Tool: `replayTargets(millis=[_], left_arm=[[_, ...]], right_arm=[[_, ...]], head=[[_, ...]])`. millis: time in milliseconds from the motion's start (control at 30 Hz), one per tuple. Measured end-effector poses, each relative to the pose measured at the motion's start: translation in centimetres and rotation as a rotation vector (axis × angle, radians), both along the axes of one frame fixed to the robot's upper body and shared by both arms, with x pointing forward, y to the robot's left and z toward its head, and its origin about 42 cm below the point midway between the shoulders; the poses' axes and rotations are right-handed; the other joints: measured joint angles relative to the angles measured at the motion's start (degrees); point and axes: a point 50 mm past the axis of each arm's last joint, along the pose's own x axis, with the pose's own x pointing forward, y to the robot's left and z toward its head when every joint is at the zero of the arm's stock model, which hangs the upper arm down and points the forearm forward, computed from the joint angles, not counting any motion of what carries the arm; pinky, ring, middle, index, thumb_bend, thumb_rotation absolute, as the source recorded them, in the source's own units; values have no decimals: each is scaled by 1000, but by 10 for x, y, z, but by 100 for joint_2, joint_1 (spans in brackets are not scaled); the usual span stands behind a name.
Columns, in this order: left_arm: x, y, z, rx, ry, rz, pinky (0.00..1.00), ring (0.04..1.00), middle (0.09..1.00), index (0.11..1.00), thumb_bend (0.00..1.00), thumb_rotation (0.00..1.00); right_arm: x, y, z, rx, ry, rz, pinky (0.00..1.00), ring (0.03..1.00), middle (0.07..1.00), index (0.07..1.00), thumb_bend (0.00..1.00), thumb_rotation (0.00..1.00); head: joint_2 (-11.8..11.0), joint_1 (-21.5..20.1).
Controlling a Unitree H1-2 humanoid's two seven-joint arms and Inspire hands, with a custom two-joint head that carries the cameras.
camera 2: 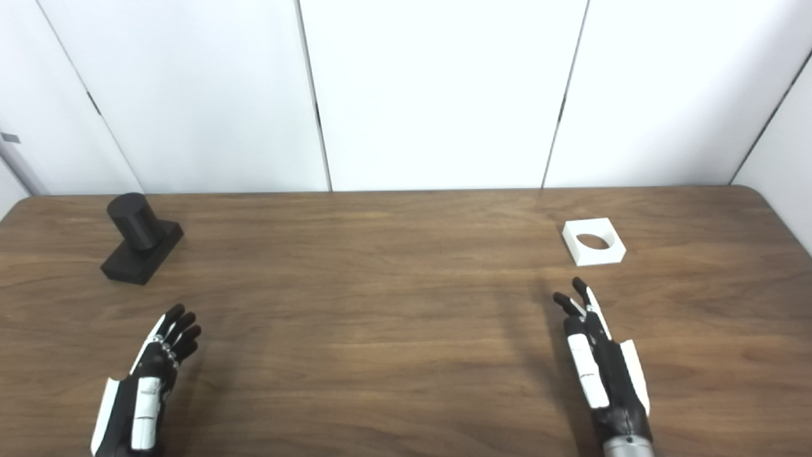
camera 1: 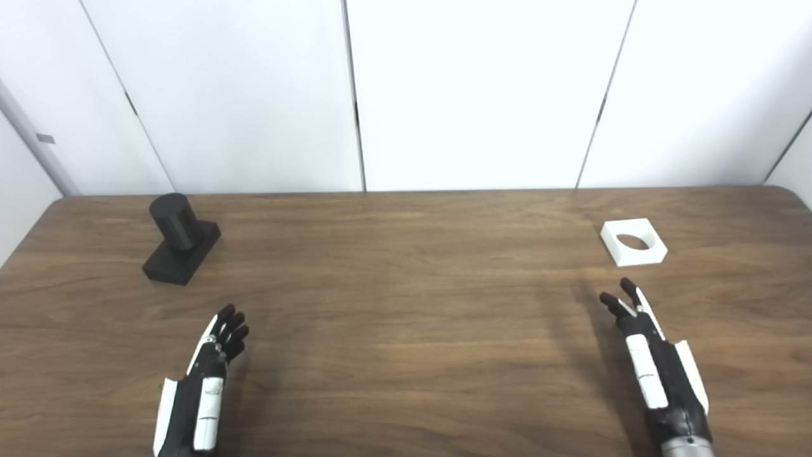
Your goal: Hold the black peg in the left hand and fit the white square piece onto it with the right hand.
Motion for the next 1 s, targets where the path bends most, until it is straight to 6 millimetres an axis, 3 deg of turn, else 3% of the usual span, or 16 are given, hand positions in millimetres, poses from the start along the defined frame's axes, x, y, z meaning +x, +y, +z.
replayTargets(millis=[833,1000], left_arm=[[0,0,0,1,3,-1,919,912,923,949,676,997],[0,0,0,3,3,-1,920,909,924,947,661,999]], right_arm=[[0,1,-1,-22,8,-7,1000,919,881,967,450,1000],[0,0,-1,8,8,-5,978,901,891,972,471,1000]], head=[[0,0],[17,228]])
